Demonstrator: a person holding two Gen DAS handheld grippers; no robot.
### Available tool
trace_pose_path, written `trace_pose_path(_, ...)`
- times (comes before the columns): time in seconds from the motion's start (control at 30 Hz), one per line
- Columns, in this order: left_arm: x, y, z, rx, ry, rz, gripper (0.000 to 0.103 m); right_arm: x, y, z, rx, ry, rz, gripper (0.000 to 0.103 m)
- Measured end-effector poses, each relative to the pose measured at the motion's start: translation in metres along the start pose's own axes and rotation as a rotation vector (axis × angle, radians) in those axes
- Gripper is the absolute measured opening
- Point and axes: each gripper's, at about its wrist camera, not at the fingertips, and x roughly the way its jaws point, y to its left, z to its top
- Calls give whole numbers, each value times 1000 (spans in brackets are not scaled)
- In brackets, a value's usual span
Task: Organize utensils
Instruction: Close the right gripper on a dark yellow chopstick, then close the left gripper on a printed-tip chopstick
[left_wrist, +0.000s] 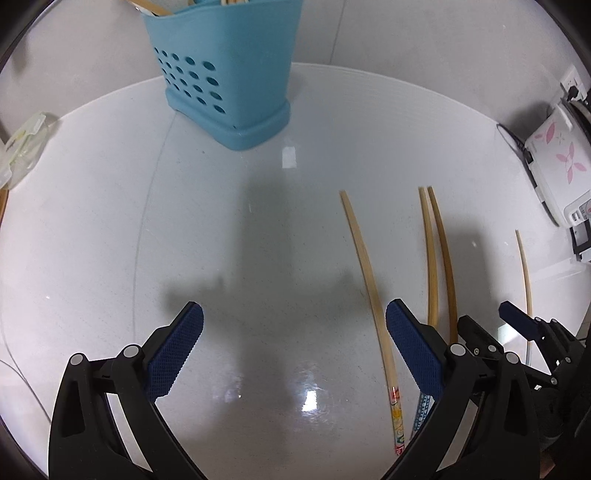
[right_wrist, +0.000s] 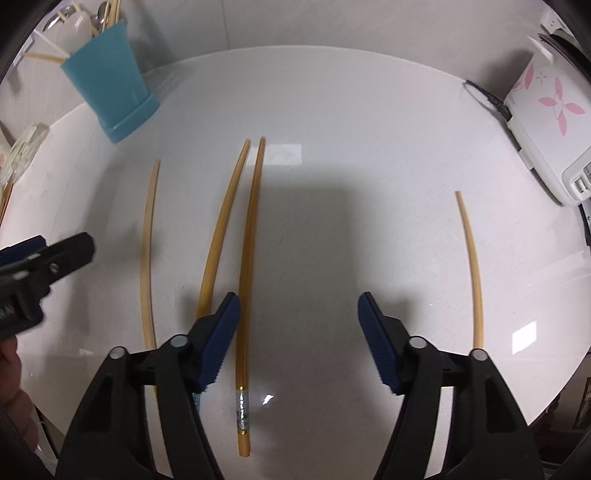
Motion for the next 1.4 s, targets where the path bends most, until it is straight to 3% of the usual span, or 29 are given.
trace_pose_path(0.23, 11, -13, -11, 2, 22, 19, 97, 5, 6, 0, -22, 22, 25, 37)
trace_pose_path(0.4, 16, -21, -19, 3, 36, 36, 97, 4, 4, 1, -27, 34, 40, 7)
trace_pose_path(0.77, 24, -34, -20, 8, 58, 64, 95, -6, -12, 4, -19, 20, 75, 6)
trace_pose_path(1.07, 24, -40, -22, 28, 69, 95, 46, -19, -31, 11, -8, -10, 85, 6)
trace_pose_path(1.2, 23, -43, -22, 44, 71, 108, 11, -22, -35, 13, -3, -17, 86, 6)
trace_pose_path(1.27, 22, -41, -21, 31, 73, 92, 6, -24, -35, 12, -1, -22, 84, 6)
trace_pose_path(1.4, 17, -40, -20, 26, 46, 69, 6, -27, -37, 11, 6, -30, 84, 6)
